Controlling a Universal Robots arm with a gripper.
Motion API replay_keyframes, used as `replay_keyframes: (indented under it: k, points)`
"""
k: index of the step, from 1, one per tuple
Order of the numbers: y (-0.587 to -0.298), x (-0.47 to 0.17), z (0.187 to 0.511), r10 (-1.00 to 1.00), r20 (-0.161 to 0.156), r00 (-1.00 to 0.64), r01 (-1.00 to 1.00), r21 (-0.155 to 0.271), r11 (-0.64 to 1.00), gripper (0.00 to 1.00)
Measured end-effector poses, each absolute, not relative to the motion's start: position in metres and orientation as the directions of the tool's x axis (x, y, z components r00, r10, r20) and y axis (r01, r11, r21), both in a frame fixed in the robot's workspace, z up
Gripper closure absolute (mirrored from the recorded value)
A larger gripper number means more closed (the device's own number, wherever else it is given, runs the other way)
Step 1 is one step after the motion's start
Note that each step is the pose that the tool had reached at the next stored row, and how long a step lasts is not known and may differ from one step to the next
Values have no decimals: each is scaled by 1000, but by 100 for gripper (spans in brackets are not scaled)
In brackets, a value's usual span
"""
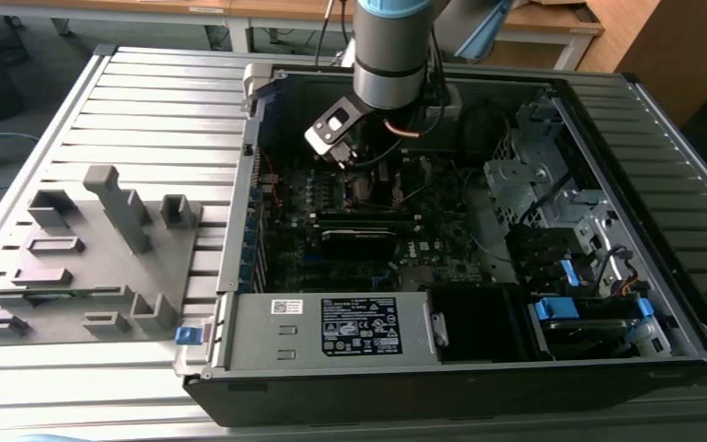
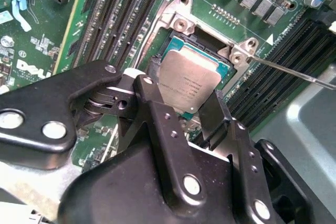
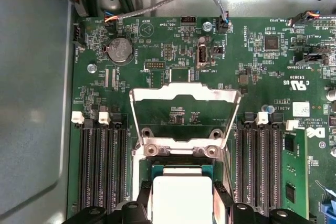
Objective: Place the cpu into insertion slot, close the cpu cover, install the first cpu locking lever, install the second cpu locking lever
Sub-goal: 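Place the cpu into insertion slot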
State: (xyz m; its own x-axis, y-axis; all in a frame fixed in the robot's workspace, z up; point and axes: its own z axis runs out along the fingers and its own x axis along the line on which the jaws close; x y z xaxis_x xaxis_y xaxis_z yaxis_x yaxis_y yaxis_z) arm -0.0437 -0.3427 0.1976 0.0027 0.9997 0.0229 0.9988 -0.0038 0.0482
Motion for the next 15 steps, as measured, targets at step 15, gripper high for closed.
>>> replay_keyframes:
  k: [15]
  points:
    - [-340, -44, 195, 1000, 4, 3, 999, 48, -3, 46]
